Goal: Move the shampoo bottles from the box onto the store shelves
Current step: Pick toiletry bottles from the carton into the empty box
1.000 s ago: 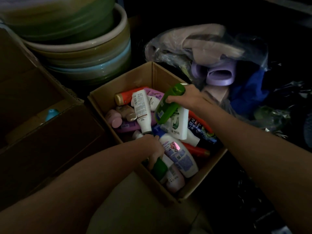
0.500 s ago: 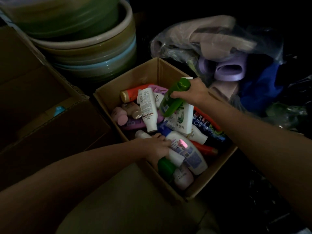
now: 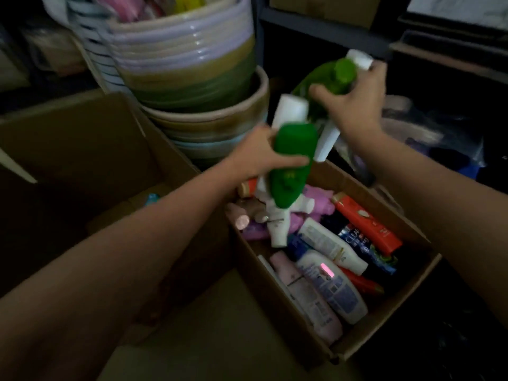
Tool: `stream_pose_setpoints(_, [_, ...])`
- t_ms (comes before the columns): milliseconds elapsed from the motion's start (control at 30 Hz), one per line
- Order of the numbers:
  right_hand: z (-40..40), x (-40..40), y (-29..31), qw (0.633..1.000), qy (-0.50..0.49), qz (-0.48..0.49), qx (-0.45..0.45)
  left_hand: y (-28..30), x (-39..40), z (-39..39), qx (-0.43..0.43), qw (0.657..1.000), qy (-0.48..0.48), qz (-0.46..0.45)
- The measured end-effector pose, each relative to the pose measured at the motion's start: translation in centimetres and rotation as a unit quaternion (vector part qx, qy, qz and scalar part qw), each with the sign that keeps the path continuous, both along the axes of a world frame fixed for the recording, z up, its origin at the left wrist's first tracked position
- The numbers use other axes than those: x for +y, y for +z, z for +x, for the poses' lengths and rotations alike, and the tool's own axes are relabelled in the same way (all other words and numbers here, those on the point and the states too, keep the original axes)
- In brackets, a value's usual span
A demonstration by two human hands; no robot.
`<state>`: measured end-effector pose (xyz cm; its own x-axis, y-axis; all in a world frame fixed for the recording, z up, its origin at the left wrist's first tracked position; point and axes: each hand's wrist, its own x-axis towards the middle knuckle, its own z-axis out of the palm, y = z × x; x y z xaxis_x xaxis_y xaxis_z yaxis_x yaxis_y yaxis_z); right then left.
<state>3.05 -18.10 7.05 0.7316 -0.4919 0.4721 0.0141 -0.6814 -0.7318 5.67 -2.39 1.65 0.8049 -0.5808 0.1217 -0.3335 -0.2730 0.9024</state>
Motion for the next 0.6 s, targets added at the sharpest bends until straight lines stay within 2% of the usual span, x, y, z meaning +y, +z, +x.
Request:
stream_pose_setpoints(67, [0.9,2.0,3.1,0.998,0.018,-0.006,-0.068,5.1,1.4,2.2,0.012,0.993,0.051,-0.103])
stream_pose_setpoints(167, [2.7,6.3,6.1,0.986,0.083,0.019,-0.143,12.7,6.7,4.3,-0.033,0.969,0.122,-0.211])
stream_pose_setpoints(267, [4.3,11.6,7.5,0.966,0.139,0.096,-0.193,15.5,13.8,5.9,-0.070,0.953,0.181,-0.232])
stream_pose_setpoints(333, [5.7,15.2,7.4,0.963,0.196,0.091,-0.162,15.3,17.7,7.2,-0.066,0.951,0.256,-0.159])
stream_pose_setpoints(433, [7.7,20.1,5.4,0.962,0.270,-0.015,-0.032,11.4,22.5,8.7,-0.023,0.937,0.344,0.058])
stream_pose_setpoints(533, [9.1,23.6,2.9,0.941,0.319,-0.104,0.044,5.4,25.7,9.7,0.026,0.900,0.339,0.274])
stream_pose_setpoints(600, [9.7,25.7,2.1,0.906,0.372,-0.191,0.061,1.6,26.7,9.9,0.057,0.873,0.295,0.384])
